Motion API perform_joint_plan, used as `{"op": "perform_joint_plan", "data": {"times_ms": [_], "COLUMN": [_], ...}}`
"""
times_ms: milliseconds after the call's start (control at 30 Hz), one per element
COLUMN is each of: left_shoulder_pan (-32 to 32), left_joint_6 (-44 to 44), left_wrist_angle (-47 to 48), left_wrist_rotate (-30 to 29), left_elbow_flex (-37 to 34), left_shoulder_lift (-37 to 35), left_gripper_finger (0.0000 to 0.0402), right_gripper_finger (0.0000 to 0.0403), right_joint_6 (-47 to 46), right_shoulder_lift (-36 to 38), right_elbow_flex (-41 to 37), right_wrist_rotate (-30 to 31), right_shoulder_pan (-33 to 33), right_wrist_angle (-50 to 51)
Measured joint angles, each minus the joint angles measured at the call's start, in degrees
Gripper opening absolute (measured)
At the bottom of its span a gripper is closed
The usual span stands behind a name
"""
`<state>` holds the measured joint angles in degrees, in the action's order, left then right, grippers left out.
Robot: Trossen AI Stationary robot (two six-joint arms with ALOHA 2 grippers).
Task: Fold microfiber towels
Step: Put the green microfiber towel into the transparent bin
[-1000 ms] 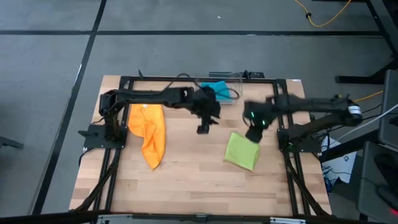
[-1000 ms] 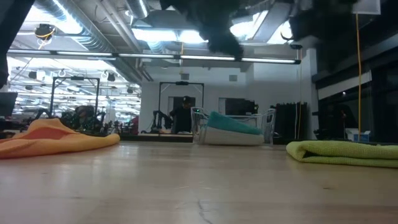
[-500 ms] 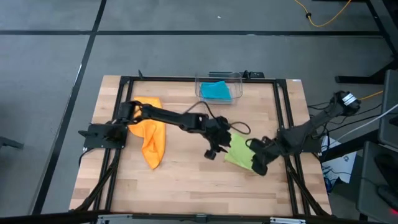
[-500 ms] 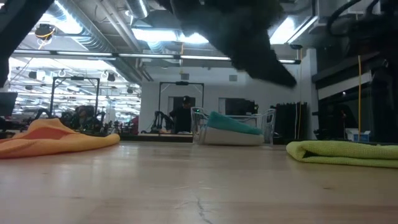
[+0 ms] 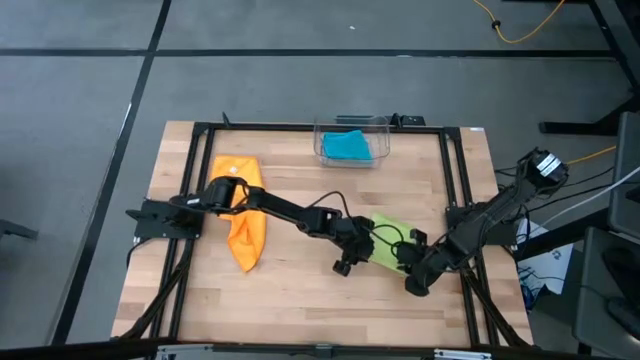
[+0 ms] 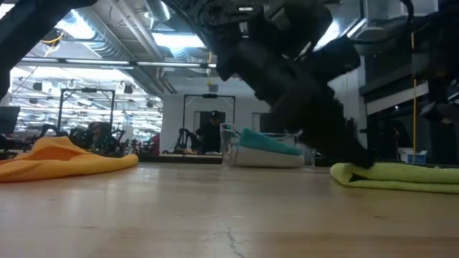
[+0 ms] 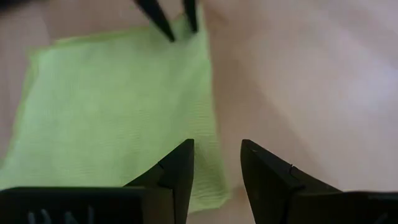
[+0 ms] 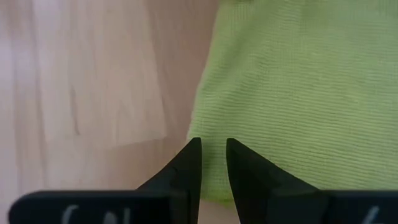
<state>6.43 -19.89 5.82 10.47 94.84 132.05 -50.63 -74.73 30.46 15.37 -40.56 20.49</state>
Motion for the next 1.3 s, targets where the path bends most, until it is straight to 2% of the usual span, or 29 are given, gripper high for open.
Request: {"op": "perform_joint_plan", "data": {"times_ms": [133, 433, 567, 833, 1067, 1300], "left_shoulder_pan": [0.0, -1.2, -1.7, -1.7, -1.8, -1.5], "left_joint_6": [-1.1, 4.7, 5.9, 6.4, 7.8, 9.4], "left_wrist_angle": [1.4, 1.9, 2.0, 2.2, 2.3, 4.7], "left_wrist_rotate": [-4.2, -4.0, -3.9, -4.1, -4.2, -4.2], "left_elbow_flex": [-0.1, 0.1, 0.1, 0.1, 0.1, 0.2], "left_shoulder_lift": [0.7, 1.7, 1.7, 1.7, 1.7, 1.6], "left_gripper_finger": [0.0123, 0.0124, 0.0124, 0.0124, 0.0123, 0.0123], "right_gripper_finger": [0.0086, 0.0169, 0.0192, 0.0197, 0.0197, 0.0197], "right_joint_6": [-1.1, -1.6, -1.7, -4.7, -4.6, -2.3], "right_shoulder_lift": [-3.3, -7.0, -7.0, -8.8, -13.6, -13.8], "right_elbow_flex": [0.0, 0.2, 0.1, 0.2, 0.7, 0.7], "right_wrist_rotate": [0.0, -2.3, -5.1, -3.0, 1.1, 2.8], "right_shoulder_pan": [0.4, 0.8, 0.8, 0.7, 0.8, 0.9], "right_wrist_angle": [-0.1, -5.1, -8.6, -9.4, -11.1, -10.5]}}
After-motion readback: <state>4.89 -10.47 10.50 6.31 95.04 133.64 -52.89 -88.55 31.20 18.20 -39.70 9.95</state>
